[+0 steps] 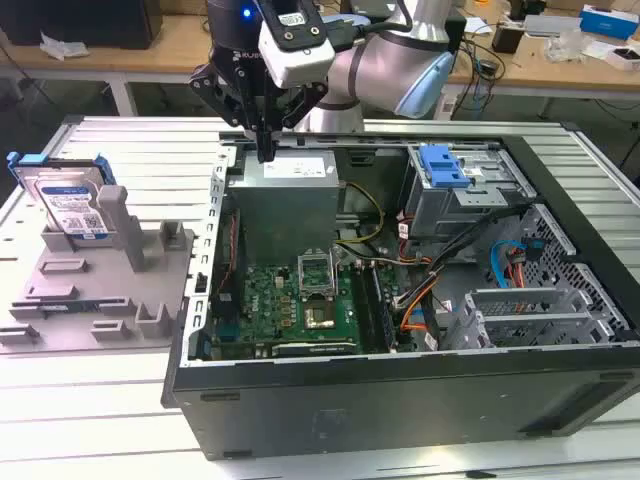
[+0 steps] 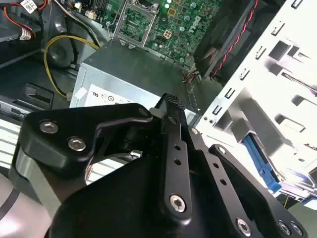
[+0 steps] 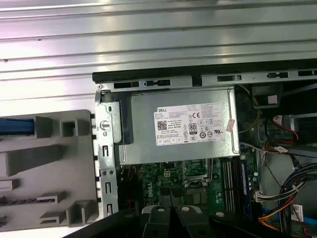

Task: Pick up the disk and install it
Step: 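Reach for the disk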

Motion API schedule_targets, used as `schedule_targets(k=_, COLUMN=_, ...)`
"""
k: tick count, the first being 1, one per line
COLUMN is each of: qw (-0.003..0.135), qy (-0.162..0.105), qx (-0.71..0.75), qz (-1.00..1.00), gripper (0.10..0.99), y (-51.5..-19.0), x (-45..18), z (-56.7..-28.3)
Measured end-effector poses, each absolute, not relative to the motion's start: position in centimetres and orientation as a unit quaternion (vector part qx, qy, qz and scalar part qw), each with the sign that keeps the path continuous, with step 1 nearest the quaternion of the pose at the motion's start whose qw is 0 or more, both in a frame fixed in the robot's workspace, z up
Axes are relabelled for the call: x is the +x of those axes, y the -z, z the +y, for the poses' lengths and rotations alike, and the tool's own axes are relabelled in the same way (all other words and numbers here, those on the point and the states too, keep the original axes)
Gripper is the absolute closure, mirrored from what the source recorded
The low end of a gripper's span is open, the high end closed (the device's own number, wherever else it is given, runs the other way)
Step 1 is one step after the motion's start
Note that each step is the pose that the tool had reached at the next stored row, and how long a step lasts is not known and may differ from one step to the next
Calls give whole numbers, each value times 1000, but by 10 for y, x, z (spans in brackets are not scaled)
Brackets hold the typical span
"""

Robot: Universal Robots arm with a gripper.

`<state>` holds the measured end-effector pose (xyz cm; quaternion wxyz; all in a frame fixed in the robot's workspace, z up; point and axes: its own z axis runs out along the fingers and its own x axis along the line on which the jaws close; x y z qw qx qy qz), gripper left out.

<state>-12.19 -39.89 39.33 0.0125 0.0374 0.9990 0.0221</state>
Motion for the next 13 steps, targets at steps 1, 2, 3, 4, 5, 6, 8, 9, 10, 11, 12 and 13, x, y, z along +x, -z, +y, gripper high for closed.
schedule_targets(k=1, qw=13, qy=-22, qx=37, qz=999, gripper=980, y=-393, x=-122, z=-399)
schedule_targets(k=2, qw=12, qy=-22, qx=37, qz=999, gripper=980, y=-393, x=-122, z=-399)
schedule_targets(k=3, qw=12, qy=-22, qx=37, qz=999, gripper=980, y=-393, x=-122, z=-399)
schedule_targets(k=4, qw=12, qy=-22, qx=37, qz=999, gripper=980, y=-393, x=-122, z=-399)
schedule_targets(k=5, qw=12, qy=-22, qx=37, qz=999, gripper=980, y=-393, x=-122, z=-399)
schedule_targets(k=6, qw=13, qy=-22, qx=38, qz=999, gripper=980, y=-393, x=-124, z=-398)
schedule_targets(k=8, qw=12, qy=-22, qx=38, qz=999, gripper=980, y=-393, x=-136, z=-392)
schedule_targets(k=9, qw=12, qy=-22, qx=38, qz=999, gripper=980, y=-392, x=-144, z=-388)
schedule_targets(k=10, qw=13, qy=-22, qx=38, qz=999, gripper=980, y=-392, x=-150, z=-385)
schedule_targets(k=11, qw=13, qy=-21, qx=38, qz=999, gripper=980, y=-391, x=-162, z=-380)
schedule_targets(k=12, qw=13, qy=-20, qx=38, qz=999, gripper=980, y=-390, x=-173, z=-377)
schedule_targets(k=13, qw=13, qy=-19, qx=38, qz=999, gripper=980, y=-389, x=-181, z=-374)
